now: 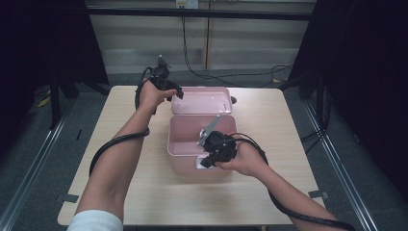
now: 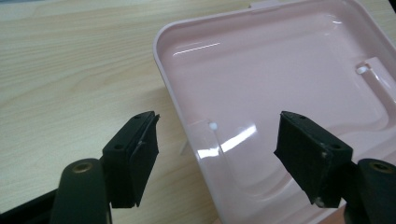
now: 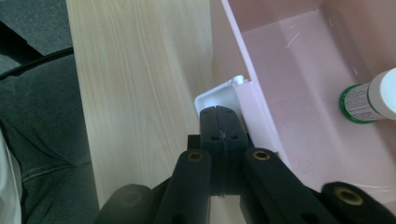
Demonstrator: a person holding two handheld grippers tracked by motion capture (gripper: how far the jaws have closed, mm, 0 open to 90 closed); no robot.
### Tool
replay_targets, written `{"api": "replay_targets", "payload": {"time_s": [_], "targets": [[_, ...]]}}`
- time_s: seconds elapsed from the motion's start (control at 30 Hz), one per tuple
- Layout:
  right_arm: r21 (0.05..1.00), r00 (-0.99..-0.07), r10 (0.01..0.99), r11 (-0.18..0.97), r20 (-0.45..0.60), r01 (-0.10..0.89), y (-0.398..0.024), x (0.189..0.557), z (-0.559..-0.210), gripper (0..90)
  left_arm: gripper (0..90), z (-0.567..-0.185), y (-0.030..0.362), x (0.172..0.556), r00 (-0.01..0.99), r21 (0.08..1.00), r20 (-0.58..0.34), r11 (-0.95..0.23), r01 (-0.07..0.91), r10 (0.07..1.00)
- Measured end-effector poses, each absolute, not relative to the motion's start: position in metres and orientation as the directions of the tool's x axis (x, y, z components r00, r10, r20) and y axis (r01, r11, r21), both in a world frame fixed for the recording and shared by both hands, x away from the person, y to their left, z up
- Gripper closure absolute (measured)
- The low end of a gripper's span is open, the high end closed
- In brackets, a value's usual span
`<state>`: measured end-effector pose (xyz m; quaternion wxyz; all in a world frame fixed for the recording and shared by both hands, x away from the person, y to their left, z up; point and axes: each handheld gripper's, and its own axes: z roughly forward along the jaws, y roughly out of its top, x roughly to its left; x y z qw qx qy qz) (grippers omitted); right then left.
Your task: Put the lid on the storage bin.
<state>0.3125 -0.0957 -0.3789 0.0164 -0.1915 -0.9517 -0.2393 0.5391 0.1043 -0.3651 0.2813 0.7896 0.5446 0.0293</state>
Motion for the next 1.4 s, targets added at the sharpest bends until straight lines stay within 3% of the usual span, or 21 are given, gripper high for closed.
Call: {"api": "replay_targets", "payload": {"time_s": [0.37, 0.83, 0.93, 1.13, 1.4], "targets": [[0.455, -0.924, 0.360, 0.806, 0.131, 0.379, -0.097, 0.313, -0.379, 90.0, 36.1, -0.374, 0.100, 0.549, 0.351, 0.456, -0.251, -0.210, 0.865, 0.902], [0.453, -0.925, 0.355, 0.808, 0.133, 0.375, -0.097, 0.313, -0.379, 90.0, 53.6, -0.391, 0.094, 0.560, 0.292, 0.438, -0.241, -0.164, 0.884, 0.926], [0.452, -0.927, 0.351, 0.811, 0.133, 0.372, -0.097, 0.314, -0.379, 90.0, 59.5, -0.392, 0.093, 0.561, 0.281, 0.431, -0.239, -0.158, 0.889, 0.930], [0.453, -0.924, 0.357, 0.807, 0.133, 0.377, -0.097, 0.313, -0.379, 90.0, 81.8, -0.390, 0.096, 0.563, 0.270, 0.410, -0.224, -0.161, 0.898, 0.936], [0.450, -0.925, 0.356, 0.811, 0.129, 0.375, -0.096, 0.312, -0.379, 90.0, 83.5, -0.376, 0.099, 0.560, 0.257, 0.407, -0.253, -0.138, 0.903, 0.933]]}}
